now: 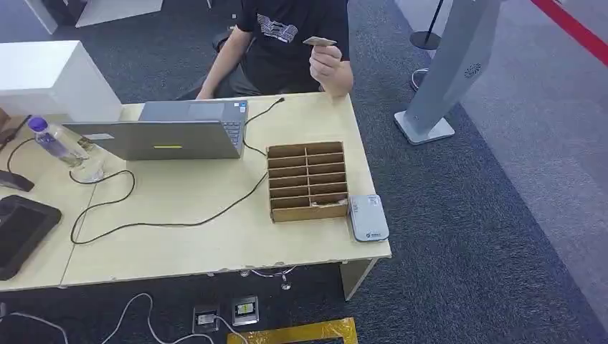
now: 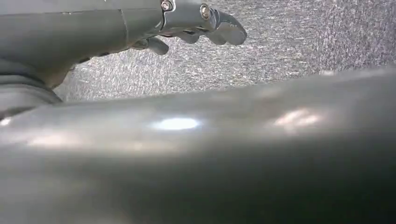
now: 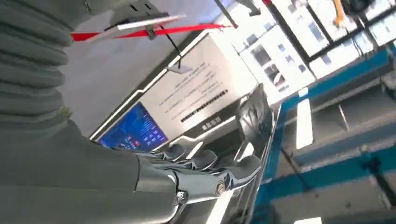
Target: Pass the card to the sensor for recognition and then transmit it.
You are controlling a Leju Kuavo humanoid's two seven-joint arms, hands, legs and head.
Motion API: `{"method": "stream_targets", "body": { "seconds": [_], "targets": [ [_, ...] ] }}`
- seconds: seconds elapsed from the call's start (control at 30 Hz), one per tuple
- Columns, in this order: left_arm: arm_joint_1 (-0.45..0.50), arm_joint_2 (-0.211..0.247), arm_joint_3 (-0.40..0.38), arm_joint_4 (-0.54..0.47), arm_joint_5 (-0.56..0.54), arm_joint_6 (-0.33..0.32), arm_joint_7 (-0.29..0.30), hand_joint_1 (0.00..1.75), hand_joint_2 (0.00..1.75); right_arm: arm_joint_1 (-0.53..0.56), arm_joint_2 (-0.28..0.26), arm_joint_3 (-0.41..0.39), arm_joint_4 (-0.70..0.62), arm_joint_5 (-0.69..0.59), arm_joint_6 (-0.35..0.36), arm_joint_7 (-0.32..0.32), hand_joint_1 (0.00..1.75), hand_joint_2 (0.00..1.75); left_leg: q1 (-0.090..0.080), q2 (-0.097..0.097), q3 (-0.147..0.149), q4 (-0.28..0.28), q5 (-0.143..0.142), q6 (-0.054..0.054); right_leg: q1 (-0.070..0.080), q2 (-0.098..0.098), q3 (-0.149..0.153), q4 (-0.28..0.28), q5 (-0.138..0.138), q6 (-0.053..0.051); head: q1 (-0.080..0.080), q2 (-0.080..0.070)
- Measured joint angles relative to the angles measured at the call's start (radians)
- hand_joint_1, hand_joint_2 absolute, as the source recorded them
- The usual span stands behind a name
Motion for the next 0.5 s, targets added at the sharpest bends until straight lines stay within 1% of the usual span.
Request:
{"method": "stream_targets", "body": {
  "seconds": [0.07,0.13,0.27,0.4,0.5],
  "targets": [
    [0.000,0.000,0.000,0.000,-0.002,-0.008,0.000,0.00,0.00,0.028,0.017,0.047,0.000,0.028,0.018,0.016,0.00,1.75,0.000,0.001,0.001,0.000,0.000,0.000,0.000,0.001,0.000,0.000,0.000,0.000,0.000,0.000],
    [0.000,0.000,0.000,0.000,-0.005,-0.012,0.000,0.00,0.00,0.065,0.035,0.088,0.000,0.041,0.015,0.025,0.00,1.75,0.000,0.002,0.001,0.000,0.000,0.000,0.000,0.002,0.000,0.000,0.001,-0.001,0.000,0.000],
    [0.000,0.003,0.000,0.000,-0.007,-0.016,0.000,0.00,0.00,0.110,0.052,0.143,0.000,0.048,0.014,0.029,0.00,1.75,0.000,0.001,0.001,0.001,0.000,0.000,0.000,0.001,-0.001,0.000,0.001,-0.001,0.000,0.000],
    [0.004,0.004,0.000,0.000,-0.009,-0.019,0.000,0.00,0.00,0.119,0.056,0.187,0.000,0.058,0.031,0.034,0.00,1.75,0.000,0.000,0.000,0.000,0.000,0.000,0.000,0.001,-0.001,0.000,0.001,-0.001,0.000,0.000],
    [0.004,0.006,0.000,0.000,-0.021,-0.037,0.000,0.00,0.00,0.160,0.055,0.216,0.000,0.079,0.040,0.048,0.00,1.75,0.001,0.001,0.001,0.000,-0.001,0.000,0.001,0.002,0.000,-0.001,0.000,-0.001,0.000,0.000]
  ]
}}
